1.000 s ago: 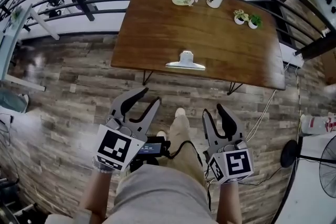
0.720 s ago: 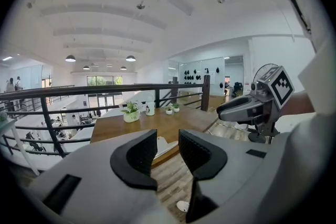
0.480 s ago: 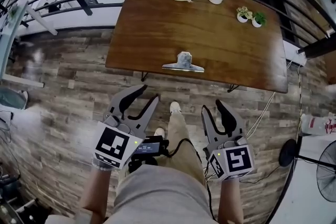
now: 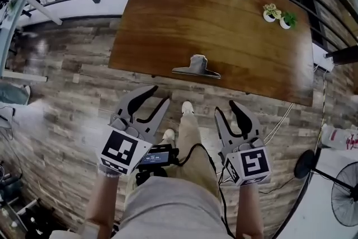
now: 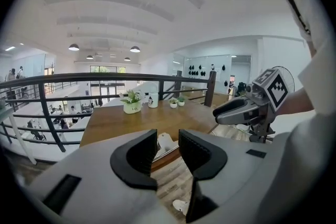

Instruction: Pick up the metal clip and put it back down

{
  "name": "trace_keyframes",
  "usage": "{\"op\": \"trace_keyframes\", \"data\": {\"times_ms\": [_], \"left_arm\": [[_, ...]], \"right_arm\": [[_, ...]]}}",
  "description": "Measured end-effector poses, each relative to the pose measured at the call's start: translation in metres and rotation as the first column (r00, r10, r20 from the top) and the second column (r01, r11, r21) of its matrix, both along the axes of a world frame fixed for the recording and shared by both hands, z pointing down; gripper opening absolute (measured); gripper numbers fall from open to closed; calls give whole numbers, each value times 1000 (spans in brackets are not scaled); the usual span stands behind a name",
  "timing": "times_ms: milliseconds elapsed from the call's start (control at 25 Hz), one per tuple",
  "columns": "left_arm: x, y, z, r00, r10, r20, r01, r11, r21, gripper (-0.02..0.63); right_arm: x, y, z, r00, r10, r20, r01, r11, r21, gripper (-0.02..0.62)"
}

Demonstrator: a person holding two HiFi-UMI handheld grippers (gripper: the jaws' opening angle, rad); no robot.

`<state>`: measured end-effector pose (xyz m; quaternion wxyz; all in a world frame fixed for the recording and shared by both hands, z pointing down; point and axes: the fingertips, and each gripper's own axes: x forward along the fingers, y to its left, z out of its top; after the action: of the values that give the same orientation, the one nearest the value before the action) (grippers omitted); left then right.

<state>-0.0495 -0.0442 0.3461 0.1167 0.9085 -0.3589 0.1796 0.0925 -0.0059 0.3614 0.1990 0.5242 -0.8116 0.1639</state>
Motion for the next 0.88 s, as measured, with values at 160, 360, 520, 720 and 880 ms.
{"op": "trace_keyframes", "data": {"times_ms": [160, 360, 520, 720, 880], "left_arm": [[5, -14, 15, 1000, -16, -7, 16, 1000, -16, 132], [11, -29, 31, 1000, -27, 0, 27, 998, -51, 132], [11, -40, 48, 999, -45, 12, 46, 996, -80, 132], [14, -54, 67, 998, -67, 19, 69, 992, -106, 132], [17, -65, 75, 997, -80, 7, 81, 990, -114, 132]], "right_arm": [[5, -16, 16, 999, -38, -13, 38, 999, -35, 166], [12, -38, 33, 996, -74, -43, 71, 995, -69, 166], [14, -54, 48, 992, -115, -60, 109, 989, -97, 166], [16, -71, 71, 985, -162, -62, 152, 978, -140, 166], [17, -85, 91, 976, -207, -73, 191, 965, -180, 166]]}}
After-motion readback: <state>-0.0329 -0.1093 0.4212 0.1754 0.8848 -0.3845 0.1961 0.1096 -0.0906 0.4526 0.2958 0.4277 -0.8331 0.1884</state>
